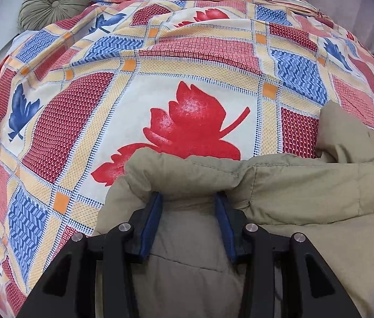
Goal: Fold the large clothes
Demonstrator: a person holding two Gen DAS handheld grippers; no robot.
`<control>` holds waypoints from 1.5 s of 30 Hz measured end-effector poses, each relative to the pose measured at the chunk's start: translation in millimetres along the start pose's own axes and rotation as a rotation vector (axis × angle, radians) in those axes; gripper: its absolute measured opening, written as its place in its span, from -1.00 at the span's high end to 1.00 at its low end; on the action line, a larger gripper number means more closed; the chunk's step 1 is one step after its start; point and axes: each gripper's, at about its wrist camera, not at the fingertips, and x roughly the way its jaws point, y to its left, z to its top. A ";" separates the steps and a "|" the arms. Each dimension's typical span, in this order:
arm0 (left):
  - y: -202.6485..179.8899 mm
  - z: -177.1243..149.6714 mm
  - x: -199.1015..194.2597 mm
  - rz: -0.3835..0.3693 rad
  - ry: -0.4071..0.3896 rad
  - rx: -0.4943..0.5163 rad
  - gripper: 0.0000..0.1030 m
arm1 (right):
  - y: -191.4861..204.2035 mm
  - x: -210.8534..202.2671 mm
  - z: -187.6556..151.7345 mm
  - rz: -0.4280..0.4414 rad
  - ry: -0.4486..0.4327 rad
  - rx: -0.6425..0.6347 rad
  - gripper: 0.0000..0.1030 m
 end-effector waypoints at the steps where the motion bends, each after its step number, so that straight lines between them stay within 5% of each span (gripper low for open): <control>1: 1.4 -0.3 -2.1 0.000 0.005 -0.002 0.13 | -1.0 -3.2 0.1 0.000 0.003 0.002 0.54; 4: 8.5 0.6 -20.6 0.012 0.012 -0.024 0.13 | -4.6 -26.4 -3.3 -0.026 -0.030 0.030 0.44; 6: 13.6 -3.3 -38.2 0.000 -0.003 -0.031 0.13 | -2.5 -47.6 -12.1 -0.031 -0.076 0.023 0.13; 9: 23.9 -14.7 -64.1 -0.031 -0.011 -0.025 0.13 | 1.0 -73.9 -29.0 0.000 -0.108 0.011 0.10; 12: 37.3 -34.9 -86.9 -0.054 0.011 -0.048 -0.30 | -1.3 -90.9 -47.8 0.059 -0.085 0.050 0.10; 22: 57.4 -117.6 -130.0 -0.120 0.117 -0.070 -0.32 | -19.3 -121.5 -119.6 0.149 0.027 0.186 0.09; 26: 57.2 -137.3 -140.4 -0.145 0.156 -0.073 -0.36 | -27.3 -131.2 -139.3 0.187 0.057 0.238 -0.10; 28: 56.8 -143.3 -146.7 -0.150 0.149 -0.072 -1.00 | -30.9 -134.0 -147.6 0.208 0.069 0.265 -0.11; 38: 45.4 -167.1 -158.8 -0.224 0.169 -0.125 -0.99 | -48.6 -120.9 -176.4 0.363 0.145 0.434 -0.59; 45: 50.0 -177.2 -139.8 -0.284 0.237 -0.224 -0.99 | -53.2 -103.7 -184.5 0.498 0.173 0.543 -0.66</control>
